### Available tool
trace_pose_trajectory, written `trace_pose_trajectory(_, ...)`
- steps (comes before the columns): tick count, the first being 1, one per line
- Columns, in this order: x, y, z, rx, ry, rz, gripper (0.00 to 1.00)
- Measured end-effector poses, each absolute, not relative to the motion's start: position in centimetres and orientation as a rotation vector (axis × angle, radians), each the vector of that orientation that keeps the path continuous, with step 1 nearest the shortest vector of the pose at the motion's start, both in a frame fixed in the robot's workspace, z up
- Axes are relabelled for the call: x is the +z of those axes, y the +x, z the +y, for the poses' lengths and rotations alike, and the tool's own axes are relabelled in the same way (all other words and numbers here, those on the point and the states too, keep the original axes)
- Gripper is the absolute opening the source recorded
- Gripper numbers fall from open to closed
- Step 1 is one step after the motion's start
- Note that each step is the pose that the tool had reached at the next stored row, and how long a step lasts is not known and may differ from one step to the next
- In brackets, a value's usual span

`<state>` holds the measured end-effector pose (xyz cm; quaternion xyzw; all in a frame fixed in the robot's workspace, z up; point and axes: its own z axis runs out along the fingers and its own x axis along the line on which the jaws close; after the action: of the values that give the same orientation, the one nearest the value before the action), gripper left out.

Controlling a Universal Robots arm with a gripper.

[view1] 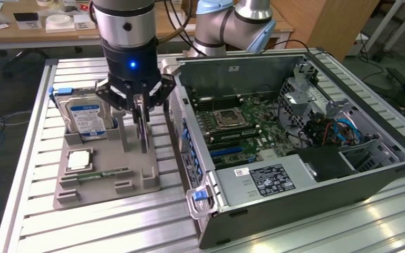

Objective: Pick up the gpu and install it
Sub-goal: 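Pick up the gpu and move the gpu toward the slot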

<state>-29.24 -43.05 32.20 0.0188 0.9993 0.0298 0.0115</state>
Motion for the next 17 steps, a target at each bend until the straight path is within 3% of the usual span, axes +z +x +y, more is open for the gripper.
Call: trace_pose_trajectory(17, 33.8, -29.2, -43.0, 0.093, 0.059, 3.117, 0.27)
